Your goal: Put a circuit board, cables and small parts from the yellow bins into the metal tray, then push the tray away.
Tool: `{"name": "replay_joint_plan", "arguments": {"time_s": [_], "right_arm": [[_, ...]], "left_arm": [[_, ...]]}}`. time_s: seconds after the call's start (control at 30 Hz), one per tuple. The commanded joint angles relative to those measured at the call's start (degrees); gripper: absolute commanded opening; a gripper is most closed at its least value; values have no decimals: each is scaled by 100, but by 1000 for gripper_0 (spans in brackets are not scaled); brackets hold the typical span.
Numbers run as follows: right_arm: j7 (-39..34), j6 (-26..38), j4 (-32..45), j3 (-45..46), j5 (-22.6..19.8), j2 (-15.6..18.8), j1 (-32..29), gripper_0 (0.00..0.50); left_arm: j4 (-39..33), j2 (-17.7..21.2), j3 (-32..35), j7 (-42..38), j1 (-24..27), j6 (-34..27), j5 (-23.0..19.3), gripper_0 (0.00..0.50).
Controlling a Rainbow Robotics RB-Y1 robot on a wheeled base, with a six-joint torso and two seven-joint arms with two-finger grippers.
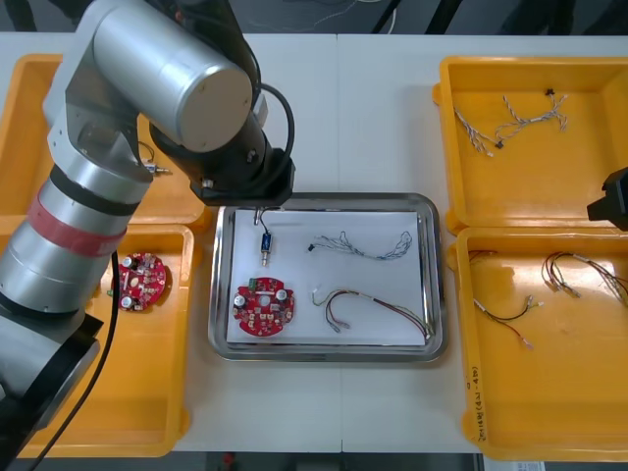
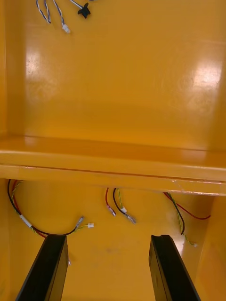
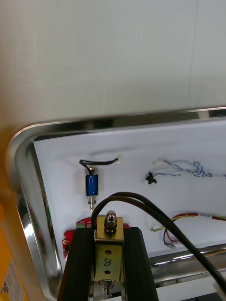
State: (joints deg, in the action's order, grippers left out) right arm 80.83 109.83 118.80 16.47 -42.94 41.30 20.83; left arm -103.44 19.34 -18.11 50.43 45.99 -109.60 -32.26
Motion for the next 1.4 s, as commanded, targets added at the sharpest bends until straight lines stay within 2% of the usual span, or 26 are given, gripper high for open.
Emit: {"name": "replay_joint_plan", "arguments": {"time_s": [0.03, 0.23, 0.47, 0.6, 0.77, 1.03, 1.4], "right_arm": [[-181, 17, 38, 269, -12, 185, -228, 500], [-252, 17, 38, 436, -48, 80, -615, 500], [-533, 17, 47, 436, -4, 71, -703, 500], [-841, 17, 56, 436, -39, -26, -703, 500], [-849, 17, 143, 436, -21, -140, -711, 500], [-805, 17, 275, 401, -39, -158, -764, 500], [-788, 17, 354, 365, -65, -158, -834, 500]], "left_arm": [[-247, -114, -412, -385, -292, -40, 141, 0], [-238, -114, -764, -446, -486, 254, 299, 0], [-229, -114, -966, -482, -732, 764, 475, 0], [-203, -114, -1072, -525, -758, 878, 528, 0], [-9, -114, -1133, -561, -758, 1160, 528, 0], [298, -114, -1212, -552, -758, 1678, 554, 0], [536, -106, -1335, -561, -758, 1960, 703, 0]]}}
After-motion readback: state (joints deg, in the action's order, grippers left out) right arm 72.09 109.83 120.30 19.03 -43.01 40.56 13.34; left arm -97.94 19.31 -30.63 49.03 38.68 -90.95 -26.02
